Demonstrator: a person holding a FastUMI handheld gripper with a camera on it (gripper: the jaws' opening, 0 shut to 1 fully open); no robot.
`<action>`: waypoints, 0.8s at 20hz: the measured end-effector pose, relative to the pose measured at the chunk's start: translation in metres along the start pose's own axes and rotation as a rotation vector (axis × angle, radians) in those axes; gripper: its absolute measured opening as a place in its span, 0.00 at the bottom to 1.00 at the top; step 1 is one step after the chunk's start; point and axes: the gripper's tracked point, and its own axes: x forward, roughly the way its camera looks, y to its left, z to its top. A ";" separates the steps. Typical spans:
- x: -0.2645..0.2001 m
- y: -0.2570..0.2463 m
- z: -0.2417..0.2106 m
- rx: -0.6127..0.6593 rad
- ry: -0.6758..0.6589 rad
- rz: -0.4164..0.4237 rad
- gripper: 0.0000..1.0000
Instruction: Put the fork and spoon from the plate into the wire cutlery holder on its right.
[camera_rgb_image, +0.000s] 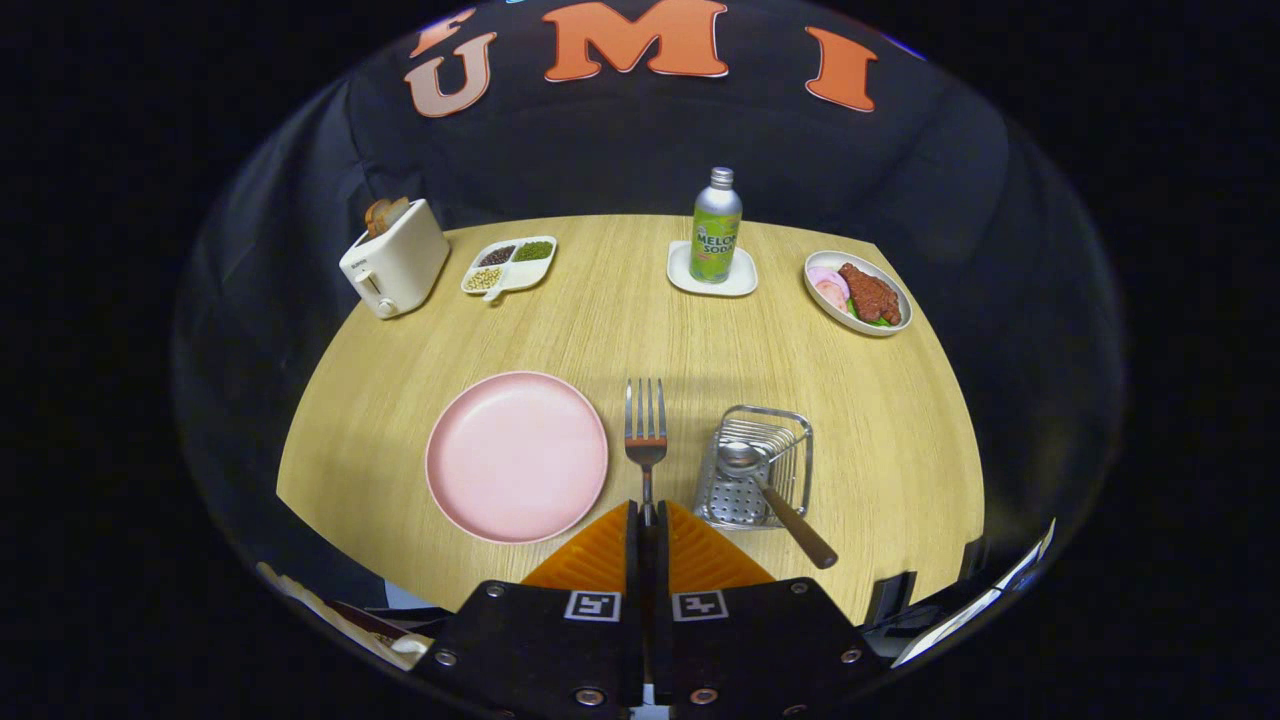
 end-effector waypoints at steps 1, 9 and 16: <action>-0.001 -0.009 -0.002 -0.004 0.010 -0.014 0.05; 0.000 -0.055 -0.020 -0.062 0.150 -0.061 0.04; 0.016 -0.072 -0.015 -0.141 0.291 -0.049 0.05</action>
